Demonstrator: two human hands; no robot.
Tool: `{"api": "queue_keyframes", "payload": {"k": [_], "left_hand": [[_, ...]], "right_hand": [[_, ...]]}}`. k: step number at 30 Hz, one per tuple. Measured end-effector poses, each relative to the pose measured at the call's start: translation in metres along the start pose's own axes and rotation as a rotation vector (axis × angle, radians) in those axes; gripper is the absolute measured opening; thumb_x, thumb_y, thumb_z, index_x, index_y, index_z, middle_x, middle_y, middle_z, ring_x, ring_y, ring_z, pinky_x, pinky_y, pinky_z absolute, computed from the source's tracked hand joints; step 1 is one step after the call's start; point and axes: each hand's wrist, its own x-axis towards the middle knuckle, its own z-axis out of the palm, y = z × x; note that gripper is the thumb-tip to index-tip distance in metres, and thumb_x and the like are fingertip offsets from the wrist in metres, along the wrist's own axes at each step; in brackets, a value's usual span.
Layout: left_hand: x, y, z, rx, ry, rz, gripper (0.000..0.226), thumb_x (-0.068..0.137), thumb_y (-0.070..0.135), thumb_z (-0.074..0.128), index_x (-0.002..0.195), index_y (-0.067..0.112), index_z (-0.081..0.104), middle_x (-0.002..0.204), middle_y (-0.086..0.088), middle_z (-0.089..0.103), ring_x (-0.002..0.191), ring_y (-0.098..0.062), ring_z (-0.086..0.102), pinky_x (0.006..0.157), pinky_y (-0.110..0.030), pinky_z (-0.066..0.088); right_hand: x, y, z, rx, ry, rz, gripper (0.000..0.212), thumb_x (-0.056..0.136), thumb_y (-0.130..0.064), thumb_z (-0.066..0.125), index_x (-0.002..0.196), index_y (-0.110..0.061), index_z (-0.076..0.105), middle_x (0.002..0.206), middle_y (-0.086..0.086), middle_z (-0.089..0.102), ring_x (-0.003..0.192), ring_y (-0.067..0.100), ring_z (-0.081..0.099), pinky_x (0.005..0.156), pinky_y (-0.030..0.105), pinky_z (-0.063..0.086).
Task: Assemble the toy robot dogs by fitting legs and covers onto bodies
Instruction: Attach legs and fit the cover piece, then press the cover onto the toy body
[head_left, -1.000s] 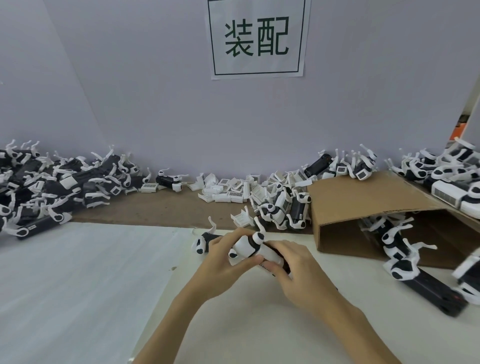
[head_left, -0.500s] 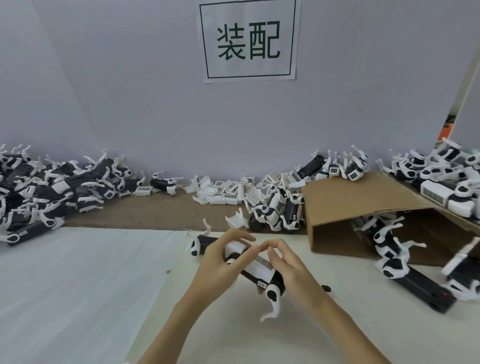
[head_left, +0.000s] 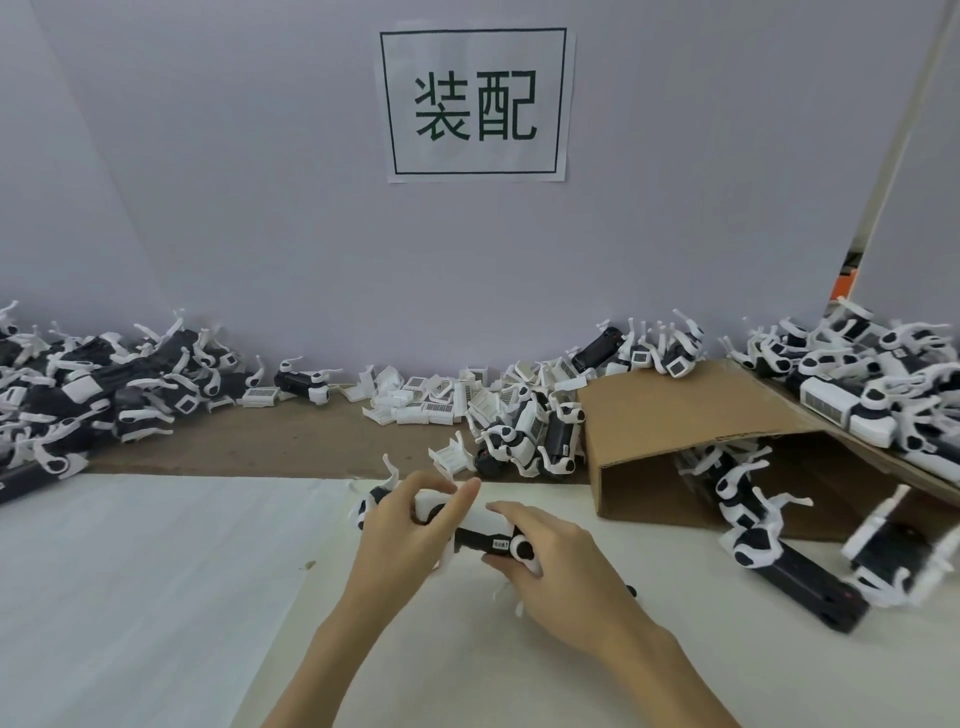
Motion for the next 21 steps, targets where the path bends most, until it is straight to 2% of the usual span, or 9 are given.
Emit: {"api": "queue_keyframes", "payload": {"k": [2,5,9,12,14,15,17,19,21], "left_hand": [[0.001,0.000,0.000,0.039,0.035,0.007,0.046,0.076,0.076,0.072,0.090,0.032,0.076,0.079,0.010,0.077,0.076,-0.014,0.077,0.078,-0.044,0.064],[0.000,0.003,-0.002,0.019,0.021,-0.005,0.051,0.080,0.081,0.064,0.100,0.035,0.074,0.083,0.006,0.078,0.076,-0.020,0.077,0.079,-0.049,0.064],[0.003,0.005,-0.015,-0.197,0.174,-0.022,0.060,0.097,0.077,0.034,0.110,0.029,0.068,0.085,0.000,0.078,0.054,-0.034,0.069,0.053,-0.039,0.055],[0.011,-0.006,-0.027,-0.030,0.417,0.046,0.030,0.111,0.047,0.047,0.099,0.027,0.066,0.083,0.003,0.074,0.059,-0.024,0.066,0.060,-0.038,0.050],[0.015,-0.018,-0.030,0.174,0.506,0.044,0.008,0.108,0.029,0.057,0.105,0.025,0.063,0.105,0.004,0.070,0.086,-0.024,0.064,0.072,-0.041,0.047],[0.016,-0.025,-0.031,0.242,0.512,0.035,0.009,0.105,0.020,0.059,0.113,0.022,0.062,0.117,0.001,0.063,0.101,-0.026,0.057,0.079,-0.039,0.043],[0.021,-0.038,-0.032,0.284,0.440,0.001,0.035,0.099,0.007,0.056,0.133,0.018,0.056,0.136,-0.004,0.048,0.122,-0.029,0.040,0.092,-0.038,0.036],[0.024,-0.044,-0.036,0.221,0.301,-0.080,0.050,0.099,0.003,0.051,0.147,0.017,0.047,0.144,-0.006,0.044,0.129,-0.028,0.039,0.100,-0.039,0.036],[0.024,-0.046,-0.036,0.109,0.161,-0.157,0.051,0.101,0.003,0.050,0.148,0.022,0.044,0.133,-0.004,0.054,0.113,-0.022,0.053,0.092,-0.037,0.043]], "right_hand": [[0.001,0.001,0.002,0.048,-0.013,0.033,0.050,0.099,-0.042,0.067,0.146,-0.039,0.050,0.133,-0.014,0.063,0.114,0.008,0.062,0.100,0.027,0.052],[0.003,0.001,0.000,0.155,-0.068,0.097,0.040,0.097,-0.038,0.070,0.135,-0.036,0.058,0.114,-0.010,0.069,0.095,0.009,0.069,0.085,0.030,0.058],[0.027,0.011,-0.027,0.623,-0.034,0.253,0.021,0.098,-0.025,0.071,0.115,-0.012,0.066,0.094,0.012,0.073,0.066,0.020,0.075,0.051,0.031,0.055],[0.064,0.035,-0.083,1.294,0.165,0.281,0.055,0.094,-0.030,0.065,0.134,0.007,0.054,0.114,0.025,0.067,0.095,0.031,0.073,0.082,0.036,0.059],[0.078,0.051,-0.120,1.888,0.330,0.205,0.071,0.101,-0.049,0.053,0.152,-0.001,0.039,0.140,0.031,0.055,0.125,0.036,0.065,0.108,0.039,0.051],[0.082,0.058,-0.131,2.027,0.362,0.182,0.080,0.102,-0.061,0.044,0.156,-0.004,0.032,0.146,0.035,0.048,0.129,0.041,0.061,0.110,0.042,0.051],[0.086,0.064,-0.134,1.926,0.314,0.283,0.084,0.102,-0.068,0.036,0.160,-0.009,0.026,0.146,0.037,0.047,0.121,0.050,0.064,0.099,0.053,0.055],[0.082,0.063,-0.109,1.685,0.183,0.386,0.076,0.105,-0.062,0.038,0.153,-0.003,0.039,0.134,0.032,0.062,0.111,0.044,0.071,0.089,0.049,0.057],[0.074,0.053,-0.074,1.531,0.108,0.443,0.059,0.106,-0.049,0.045,0.141,-0.002,0.055,0.117,0.019,0.075,0.097,0.032,0.076,0.085,0.041,0.057]]}}
